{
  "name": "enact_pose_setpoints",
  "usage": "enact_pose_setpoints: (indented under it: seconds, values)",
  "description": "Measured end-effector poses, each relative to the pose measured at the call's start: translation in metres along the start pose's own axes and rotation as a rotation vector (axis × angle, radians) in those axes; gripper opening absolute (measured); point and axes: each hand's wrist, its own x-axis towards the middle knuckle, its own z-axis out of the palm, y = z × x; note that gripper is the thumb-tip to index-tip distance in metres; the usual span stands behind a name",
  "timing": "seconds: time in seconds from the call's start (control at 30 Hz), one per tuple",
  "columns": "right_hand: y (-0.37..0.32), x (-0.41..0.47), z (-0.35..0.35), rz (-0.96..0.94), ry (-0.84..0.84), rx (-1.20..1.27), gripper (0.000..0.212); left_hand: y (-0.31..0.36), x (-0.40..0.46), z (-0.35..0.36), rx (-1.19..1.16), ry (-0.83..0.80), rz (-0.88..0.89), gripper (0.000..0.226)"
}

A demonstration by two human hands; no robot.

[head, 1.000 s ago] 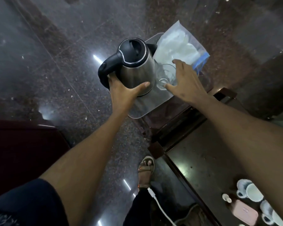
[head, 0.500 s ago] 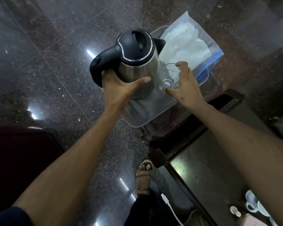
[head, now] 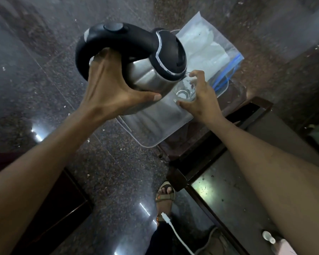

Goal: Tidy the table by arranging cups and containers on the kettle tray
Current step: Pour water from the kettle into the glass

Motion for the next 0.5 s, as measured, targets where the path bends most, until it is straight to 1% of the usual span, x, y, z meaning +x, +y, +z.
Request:
enact_pose_setpoints:
  seconds: [0.1,0.23,0.4,0.5]
  values:
    - [0.001,0.0,0.001,0.004,0.002,0.009,0.085,0.004,0.003,-0.007,0.082,-0.06,0.085,0.085]
    - [0.001,0.0,0.002,-0.015,0.016,-0.002,0.086,0.013,0.002,-0.003,0.203,-0.135,0.161,0.093]
    - [0.002,0.001,0.003,-0.007,0.027,0.012,0.083,0.022,0.006,0.006,0.3,-0.142,0.207,0.096]
    - [0.002,0.0,0.003,-0.013,0.042,0.016,0.082,0.027,0.012,0.01,0.384,-0.137,0.236,0.102]
